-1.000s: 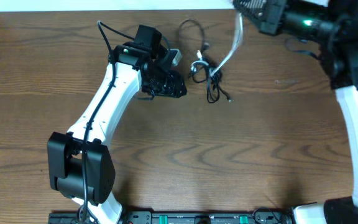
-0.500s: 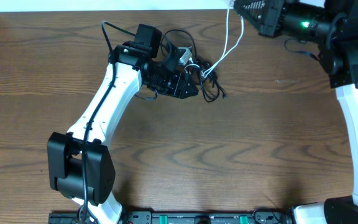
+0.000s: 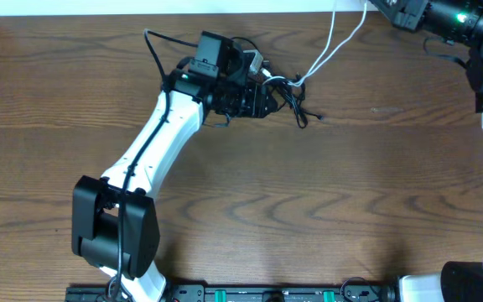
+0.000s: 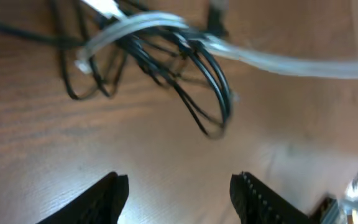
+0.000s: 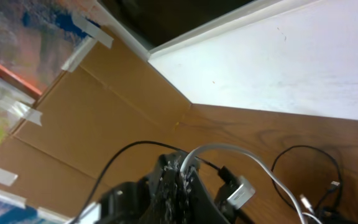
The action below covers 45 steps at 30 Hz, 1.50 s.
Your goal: Untangle cables
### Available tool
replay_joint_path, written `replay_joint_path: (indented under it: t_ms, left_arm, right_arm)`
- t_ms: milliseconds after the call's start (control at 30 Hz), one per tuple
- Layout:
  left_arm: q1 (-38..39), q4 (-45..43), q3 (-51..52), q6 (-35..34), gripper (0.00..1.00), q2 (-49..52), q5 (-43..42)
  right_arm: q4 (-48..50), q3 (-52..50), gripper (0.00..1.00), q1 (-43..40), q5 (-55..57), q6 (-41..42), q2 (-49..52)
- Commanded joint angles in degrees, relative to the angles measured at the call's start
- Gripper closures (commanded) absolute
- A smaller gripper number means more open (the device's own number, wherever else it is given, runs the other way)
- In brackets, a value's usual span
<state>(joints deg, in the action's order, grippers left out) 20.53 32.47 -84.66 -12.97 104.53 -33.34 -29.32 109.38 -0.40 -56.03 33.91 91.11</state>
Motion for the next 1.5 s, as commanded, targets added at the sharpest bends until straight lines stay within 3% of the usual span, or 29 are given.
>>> replay_joint_path:
  t_ms: [0,233,500,767,967,1467]
  left_arm:
    - [1.4,-5.1,2.1,-9.5,0.42,0.0,5.6]
    - [4.9,-14.2,3.2,-16.2,0.42,0.0,6.4]
    - [9.5,-14.2,5.4,-26.8,0.47,0.0,19.6]
    - [10.4,-22.4,8.7,-33.4,0.47,0.1,25.7]
    - [10.9,-26.9,8.7,-34.1,0.47,1.1,25.1]
    - [11.4,-27.1,8.7,-32.0,0.5,5.2,21.4]
  right_arm:
    - [0.0,0.5,0.99,-0.8,-3.1,1.0,-1.0]
    - [0.0,0.5,0.99,-0.7,-3.3,1.2,-1.0]
    - [0.0,0.5,0.99,-0.7,-3.3,1.2,-1.0]
    - [-0.1,0.5,0.99,-0.7,-3.7,1.2,-1.0]
    - [-0.1,0.5,0.99,-0.7,-3.7,1.2,-1.0]
    - [-0.1,0.5,0.99,-0.7,-3.7,1.2,-1.0]
